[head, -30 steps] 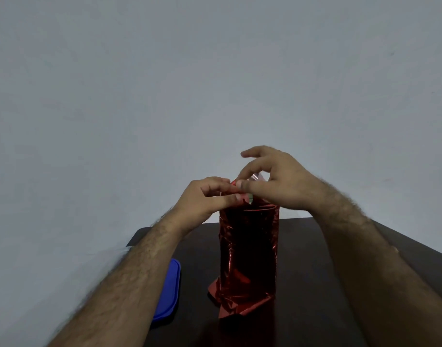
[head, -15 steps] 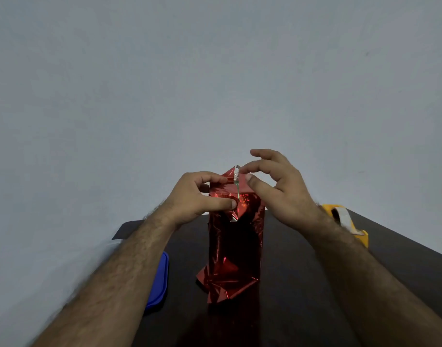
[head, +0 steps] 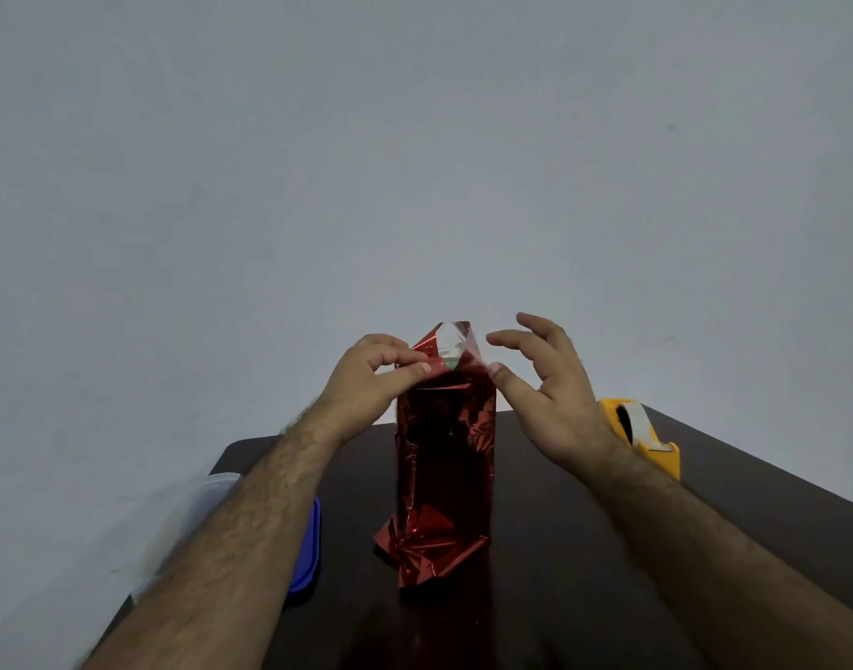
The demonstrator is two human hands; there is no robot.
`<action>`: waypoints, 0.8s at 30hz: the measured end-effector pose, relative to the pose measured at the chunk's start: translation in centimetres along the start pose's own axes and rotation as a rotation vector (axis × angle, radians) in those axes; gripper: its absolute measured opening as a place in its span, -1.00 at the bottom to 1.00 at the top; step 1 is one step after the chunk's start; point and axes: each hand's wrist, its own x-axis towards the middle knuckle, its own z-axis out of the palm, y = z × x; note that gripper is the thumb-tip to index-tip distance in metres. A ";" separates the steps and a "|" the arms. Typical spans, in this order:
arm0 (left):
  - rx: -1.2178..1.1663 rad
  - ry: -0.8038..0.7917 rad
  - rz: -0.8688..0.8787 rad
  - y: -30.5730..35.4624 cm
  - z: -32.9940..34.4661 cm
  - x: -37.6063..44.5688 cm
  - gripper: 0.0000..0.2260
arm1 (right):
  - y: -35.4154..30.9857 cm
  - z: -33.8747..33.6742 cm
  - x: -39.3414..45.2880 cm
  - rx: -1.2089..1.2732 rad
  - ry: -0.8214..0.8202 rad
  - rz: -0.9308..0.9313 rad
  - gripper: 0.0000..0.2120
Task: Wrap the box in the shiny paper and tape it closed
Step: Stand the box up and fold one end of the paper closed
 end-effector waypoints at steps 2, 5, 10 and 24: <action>0.028 -0.002 0.010 -0.4 -0.1 0.0 -0.87 | -0.6 0.2 0.2 0.003 0.005 -0.007 -0.60; 0.059 -0.004 0.036 -0.6 -0.4 0.0 -0.77 | -1.6 0.8 0.6 -0.020 -0.050 -0.086 -0.72; 0.128 0.023 0.126 -1.0 -0.5 -0.1 -0.76 | -3.2 1.5 1.2 -0.386 -0.303 -0.220 -0.52; 0.020 -0.051 0.122 -0.1 -1.3 -0.6 -0.85 | -3.8 1.6 0.8 -0.442 -0.295 -0.233 -0.33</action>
